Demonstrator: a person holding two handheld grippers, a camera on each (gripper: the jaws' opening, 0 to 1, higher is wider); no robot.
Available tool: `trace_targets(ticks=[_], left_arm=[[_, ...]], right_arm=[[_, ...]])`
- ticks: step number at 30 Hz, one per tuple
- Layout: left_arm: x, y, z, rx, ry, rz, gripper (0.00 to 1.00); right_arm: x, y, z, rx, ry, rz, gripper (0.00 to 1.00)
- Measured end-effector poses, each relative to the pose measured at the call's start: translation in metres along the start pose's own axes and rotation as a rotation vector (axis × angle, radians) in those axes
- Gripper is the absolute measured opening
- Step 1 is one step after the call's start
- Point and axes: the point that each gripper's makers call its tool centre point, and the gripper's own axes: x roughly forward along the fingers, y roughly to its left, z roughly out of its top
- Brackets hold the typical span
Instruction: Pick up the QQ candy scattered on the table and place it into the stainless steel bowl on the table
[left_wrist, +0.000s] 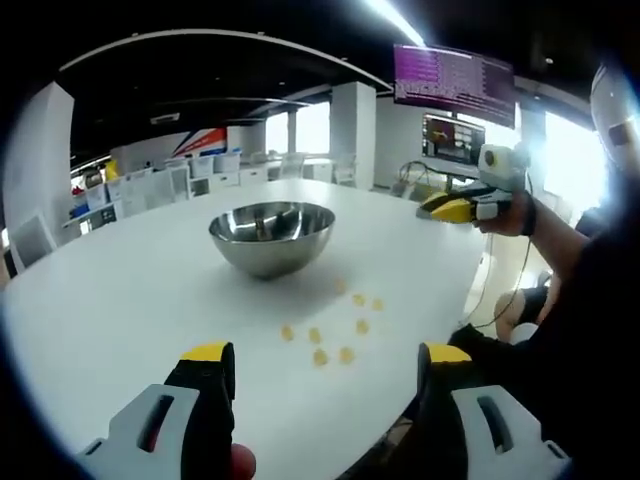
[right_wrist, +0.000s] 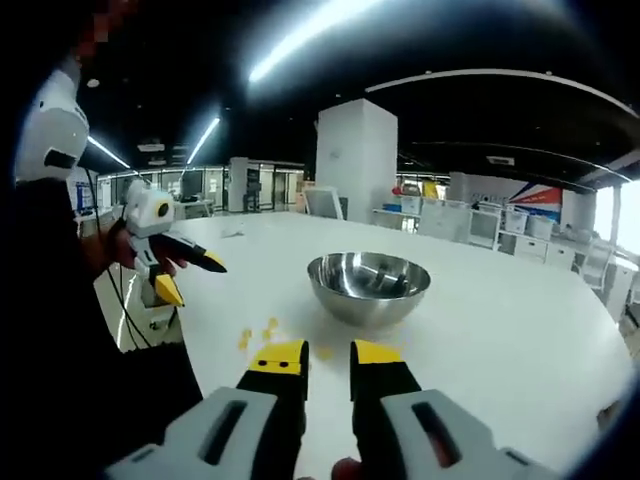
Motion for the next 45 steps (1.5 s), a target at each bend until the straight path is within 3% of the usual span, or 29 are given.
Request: trace_targets(ticks=[7, 13, 18, 26, 45], left_arm=[[-0.001, 0.005, -0.001, -0.006, -0.003, 0.001, 0.75], [-0.004, 0.009, -0.005, -0.016, -0.005, 0.008, 0.75], [-0.008, 0.012, -0.009, -0.025, -0.004, 0.017, 0.74], [-0.009, 0.011, -0.012, -0.031, -0.003, 0.017, 0.74], [-0.008, 0.011, -0.016, -0.038, -0.001, 0.019, 0.74]], right_arm=[[0.044, 0.007, -0.018, -0.064, 0.087, 0.048, 0.17], [0.083, 0.009, -0.044, -0.056, 0.155, 0.085, 0.17], [0.102, 0.008, -0.059, -0.042, 0.185, 0.103, 0.17], [0.123, 0.005, -0.076, -0.038, 0.228, 0.115, 0.16], [0.128, 0.009, -0.08, -0.021, 0.234, 0.112, 0.13]])
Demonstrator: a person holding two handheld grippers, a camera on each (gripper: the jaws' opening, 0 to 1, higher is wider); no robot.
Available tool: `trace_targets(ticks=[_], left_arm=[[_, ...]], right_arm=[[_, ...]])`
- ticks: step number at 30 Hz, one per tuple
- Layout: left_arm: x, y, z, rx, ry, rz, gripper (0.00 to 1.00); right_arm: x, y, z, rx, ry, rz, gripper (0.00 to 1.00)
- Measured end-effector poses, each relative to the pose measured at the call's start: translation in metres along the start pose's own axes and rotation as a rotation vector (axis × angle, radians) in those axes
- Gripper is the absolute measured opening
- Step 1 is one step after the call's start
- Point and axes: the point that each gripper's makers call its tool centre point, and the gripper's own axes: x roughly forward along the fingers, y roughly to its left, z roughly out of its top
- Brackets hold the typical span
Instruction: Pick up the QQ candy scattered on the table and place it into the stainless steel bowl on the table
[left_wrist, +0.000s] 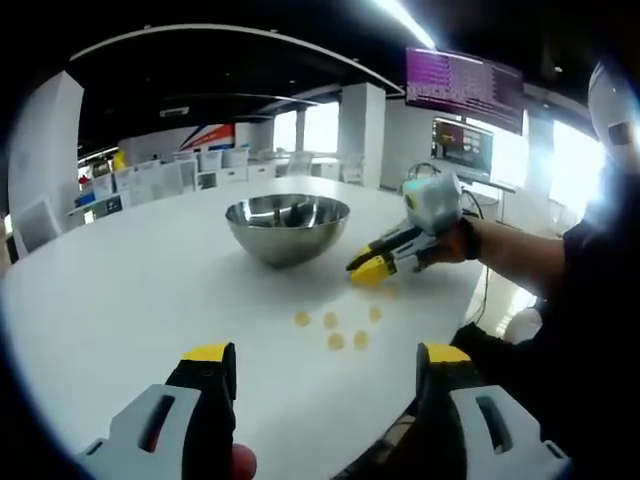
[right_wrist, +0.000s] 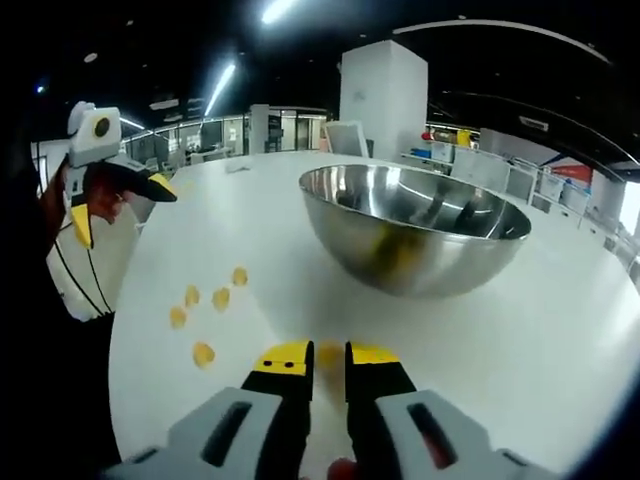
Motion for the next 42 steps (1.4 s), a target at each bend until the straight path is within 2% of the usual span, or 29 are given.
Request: trace_targets(ticks=[2, 5, 16, 21, 28, 33, 37, 42], left_arm=[[0.0, 0.001, -0.002, -0.003, 0.006, 0.003, 0.73], [0.0, 0.0, -0.003, -0.004, 0.006, 0.001, 0.73], [-0.002, -0.001, -0.001, 0.003, 0.001, 0.001, 0.73], [-0.002, -0.001, 0.0, 0.005, 0.0, -0.002, 0.73], [-0.002, -0.004, 0.003, 0.01, -0.008, -0.006, 0.73], [-0.001, -0.006, 0.005, 0.015, -0.008, -0.01, 0.73], [0.0, -0.008, 0.008, 0.02, -0.01, -0.01, 0.73], [0.001, -0.011, 0.009, 0.026, -0.009, -0.011, 0.73]], right_arm=[[0.002, 0.001, -0.004, -0.009, 0.014, 0.001, 0.13], [0.002, 0.003, -0.003, -0.003, 0.001, 0.007, 0.1], [-0.001, 0.008, 0.0, -0.023, -0.001, 0.011, 0.09], [-0.015, 0.014, 0.012, -0.041, -0.014, 0.017, 0.08], [-0.057, 0.025, 0.04, -0.054, -0.086, 0.024, 0.08], [-0.101, 0.027, 0.06, -0.043, -0.165, -0.005, 0.08], [-0.13, 0.024, 0.064, -0.053, -0.199, -0.046, 0.08], [-0.166, 0.018, 0.064, 0.004, -0.266, -0.084, 0.08]])
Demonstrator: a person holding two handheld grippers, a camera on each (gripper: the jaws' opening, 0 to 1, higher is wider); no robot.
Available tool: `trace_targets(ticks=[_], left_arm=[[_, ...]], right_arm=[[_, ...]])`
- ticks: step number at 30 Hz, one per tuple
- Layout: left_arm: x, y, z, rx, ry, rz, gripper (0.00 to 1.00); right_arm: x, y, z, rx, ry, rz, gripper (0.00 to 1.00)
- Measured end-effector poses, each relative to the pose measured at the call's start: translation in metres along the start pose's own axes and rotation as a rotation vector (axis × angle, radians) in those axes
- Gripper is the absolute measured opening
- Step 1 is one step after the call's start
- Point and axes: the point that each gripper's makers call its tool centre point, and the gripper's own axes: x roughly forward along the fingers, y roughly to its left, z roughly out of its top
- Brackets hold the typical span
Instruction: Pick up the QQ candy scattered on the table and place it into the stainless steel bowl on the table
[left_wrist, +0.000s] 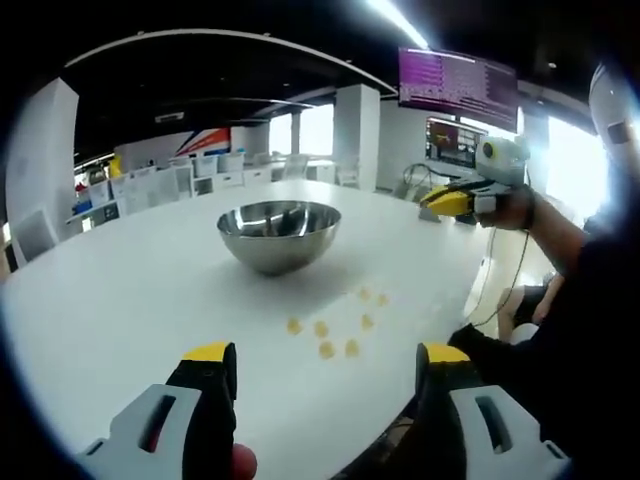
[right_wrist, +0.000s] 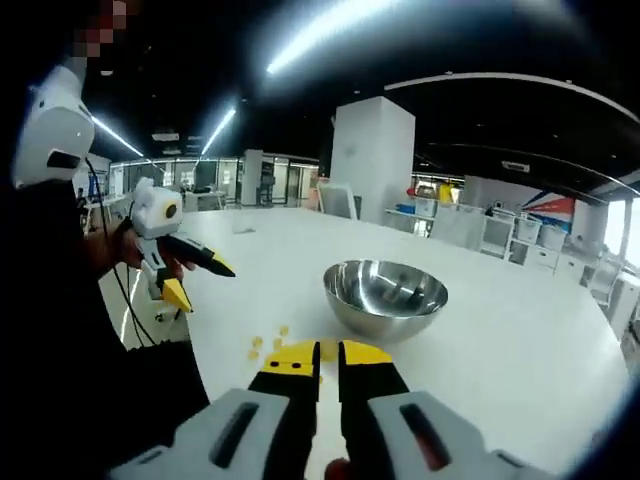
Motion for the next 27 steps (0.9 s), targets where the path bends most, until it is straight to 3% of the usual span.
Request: trace_targets(ticks=[6, 14, 20, 27], left_arm=[[0.003, -0.003, 0.002, 0.007, 0.005, 0.0, 0.73], [0.005, -0.005, 0.006, 0.016, 0.012, 0.001, 0.73], [0.009, -0.004, 0.006, 0.015, 0.018, -0.002, 0.73], [0.013, -0.003, 0.006, 0.013, 0.016, -0.012, 0.73]], right_arm=[[-0.02, -0.013, -0.005, 0.055, -0.032, -0.044, 0.08], [-0.016, -0.02, -0.006, 0.073, -0.041, -0.05, 0.08], [-0.003, -0.03, -0.001, 0.058, -0.036, -0.043, 0.08], [0.037, -0.057, 0.022, -0.031, 0.005, -0.012, 0.08]])
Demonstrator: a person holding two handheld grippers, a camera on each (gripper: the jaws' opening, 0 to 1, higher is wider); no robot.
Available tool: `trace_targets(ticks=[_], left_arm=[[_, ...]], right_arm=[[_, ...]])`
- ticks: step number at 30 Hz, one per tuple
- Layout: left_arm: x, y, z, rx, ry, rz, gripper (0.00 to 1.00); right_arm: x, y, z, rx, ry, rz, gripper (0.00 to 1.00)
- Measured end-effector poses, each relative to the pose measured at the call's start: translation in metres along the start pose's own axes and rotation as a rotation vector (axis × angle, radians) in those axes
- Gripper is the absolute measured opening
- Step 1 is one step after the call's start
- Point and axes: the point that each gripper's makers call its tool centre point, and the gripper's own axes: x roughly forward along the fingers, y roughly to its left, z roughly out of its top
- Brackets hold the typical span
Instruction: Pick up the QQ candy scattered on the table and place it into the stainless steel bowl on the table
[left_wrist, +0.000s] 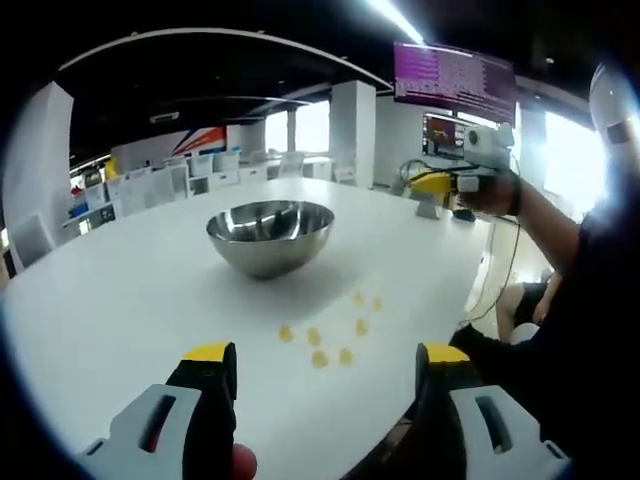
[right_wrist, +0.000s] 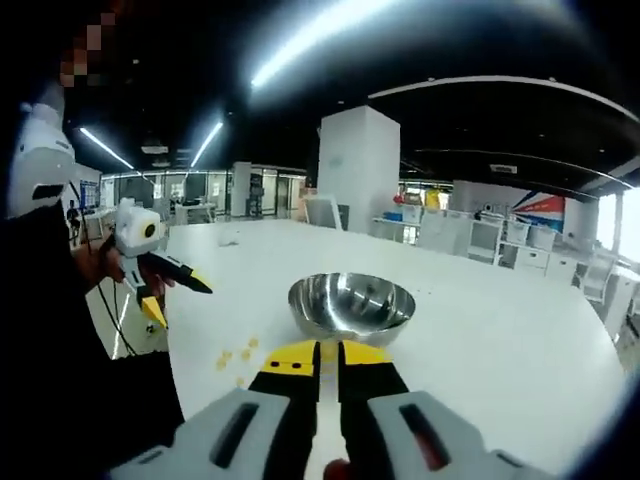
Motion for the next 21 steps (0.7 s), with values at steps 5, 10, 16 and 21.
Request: trace_targets(ticks=[5, 10, 16, 21], left_arm=[[-0.002, 0.004, -0.002, -0.005, 0.002, 0.002, 0.73], [-0.006, 0.008, -0.003, -0.009, -0.002, 0.009, 0.72], [-0.009, 0.008, -0.005, -0.013, -0.005, 0.009, 0.71], [-0.01, 0.01, -0.006, -0.017, -0.011, 0.013, 0.71]], right_arm=[[0.035, -0.017, 0.011, -0.051, 0.036, 0.037, 0.08], [0.079, -0.028, 0.016, -0.112, 0.09, 0.091, 0.08], [0.123, -0.038, 0.012, -0.166, 0.187, 0.132, 0.08], [0.152, -0.036, 0.007, -0.226, 0.269, 0.185, 0.08]])
